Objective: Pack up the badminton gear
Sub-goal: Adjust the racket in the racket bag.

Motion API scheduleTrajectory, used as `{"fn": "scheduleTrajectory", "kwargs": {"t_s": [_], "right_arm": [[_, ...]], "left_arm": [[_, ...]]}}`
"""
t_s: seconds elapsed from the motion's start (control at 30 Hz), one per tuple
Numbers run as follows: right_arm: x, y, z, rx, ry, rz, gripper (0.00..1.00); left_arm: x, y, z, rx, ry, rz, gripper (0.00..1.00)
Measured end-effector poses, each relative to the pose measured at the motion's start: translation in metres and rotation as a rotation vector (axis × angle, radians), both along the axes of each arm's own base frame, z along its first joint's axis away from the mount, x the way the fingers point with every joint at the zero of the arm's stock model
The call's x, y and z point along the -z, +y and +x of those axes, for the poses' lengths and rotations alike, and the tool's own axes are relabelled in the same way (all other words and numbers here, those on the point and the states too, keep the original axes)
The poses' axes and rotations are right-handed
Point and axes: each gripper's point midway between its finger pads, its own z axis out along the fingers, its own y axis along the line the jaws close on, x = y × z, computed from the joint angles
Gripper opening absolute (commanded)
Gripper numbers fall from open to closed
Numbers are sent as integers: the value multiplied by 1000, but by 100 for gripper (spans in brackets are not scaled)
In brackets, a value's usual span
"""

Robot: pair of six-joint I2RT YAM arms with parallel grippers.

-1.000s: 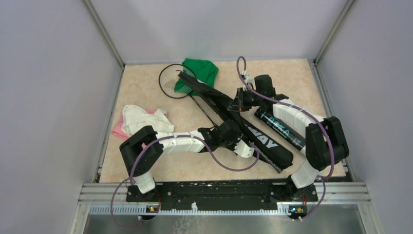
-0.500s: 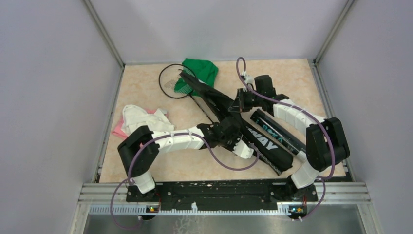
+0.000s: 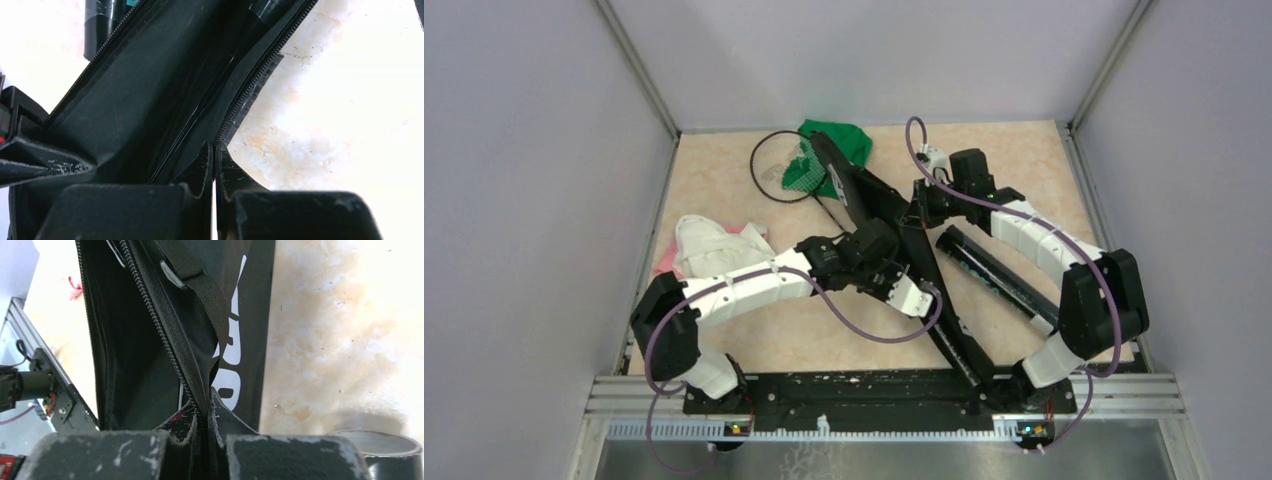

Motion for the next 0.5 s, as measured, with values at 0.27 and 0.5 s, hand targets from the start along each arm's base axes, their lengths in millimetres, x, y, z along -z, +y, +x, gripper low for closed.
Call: {"fn": "scheduleTrajectory", "kwargs": {"t_s": [0.27,0.5], "right_arm": [[1,-13,5,-40,-63,-117,0],[-6,-19,13,-81,-107,-195,0]], "left_arm": [[-30,8,-12,27,29,-51,0],[-43,12,-12,27,25,-74,0]]}}
